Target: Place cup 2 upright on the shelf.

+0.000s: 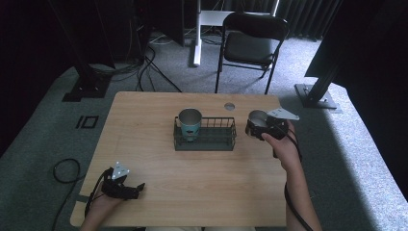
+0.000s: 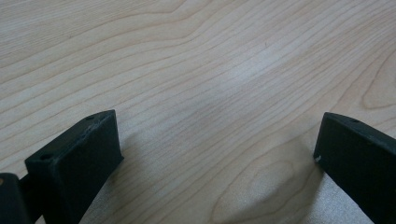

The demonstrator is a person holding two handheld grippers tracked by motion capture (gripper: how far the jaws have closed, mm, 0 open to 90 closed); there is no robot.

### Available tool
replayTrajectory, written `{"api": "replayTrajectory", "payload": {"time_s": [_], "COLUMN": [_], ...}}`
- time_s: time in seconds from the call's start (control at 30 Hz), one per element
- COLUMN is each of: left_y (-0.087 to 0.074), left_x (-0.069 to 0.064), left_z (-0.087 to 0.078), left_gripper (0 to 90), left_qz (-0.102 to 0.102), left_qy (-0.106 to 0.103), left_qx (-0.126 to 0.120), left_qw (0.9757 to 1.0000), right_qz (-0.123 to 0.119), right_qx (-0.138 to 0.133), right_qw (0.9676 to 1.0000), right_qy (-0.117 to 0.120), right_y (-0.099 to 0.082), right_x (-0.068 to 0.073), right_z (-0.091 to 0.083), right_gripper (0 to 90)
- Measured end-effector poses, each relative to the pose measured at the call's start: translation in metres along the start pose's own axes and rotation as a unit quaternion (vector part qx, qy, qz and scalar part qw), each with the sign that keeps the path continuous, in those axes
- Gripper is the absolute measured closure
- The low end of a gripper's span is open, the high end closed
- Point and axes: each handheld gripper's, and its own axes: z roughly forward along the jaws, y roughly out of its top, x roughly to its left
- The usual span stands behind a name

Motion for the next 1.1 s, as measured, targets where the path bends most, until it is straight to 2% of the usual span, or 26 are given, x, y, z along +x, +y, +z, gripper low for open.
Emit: {"api": "replayTrajectory", "payload": {"time_s": [0.27,0.53,1.1], "left_y": [0.000,0.000,0.000], "left_x": [0.000,0.000,0.000], "left_z": [0.000,0.000,0.000], "left_gripper": [1.1,1.1,1.1], "left_qz": [0.000,0.001,0.000], "left_qy": [0.000,0.000,0.000], "left_qx": [0.000,0.000,-0.001], "left_qw": [1.0000,1.0000,1.0000], "right_qz": [0.001,-0.009,-0.033], "right_qx": [-0.012,-0.019,-0.021], "right_qw": [0.9999,0.9997,0.9981], "right_qy": [0.009,0.016,0.048], "right_y": [0.014,0.028,0.044], "right_x": [0.007,0.017,0.053], "right_z": [-0.003,-0.003,0.014], "right_gripper": [13.1,13.1,13.1]}}
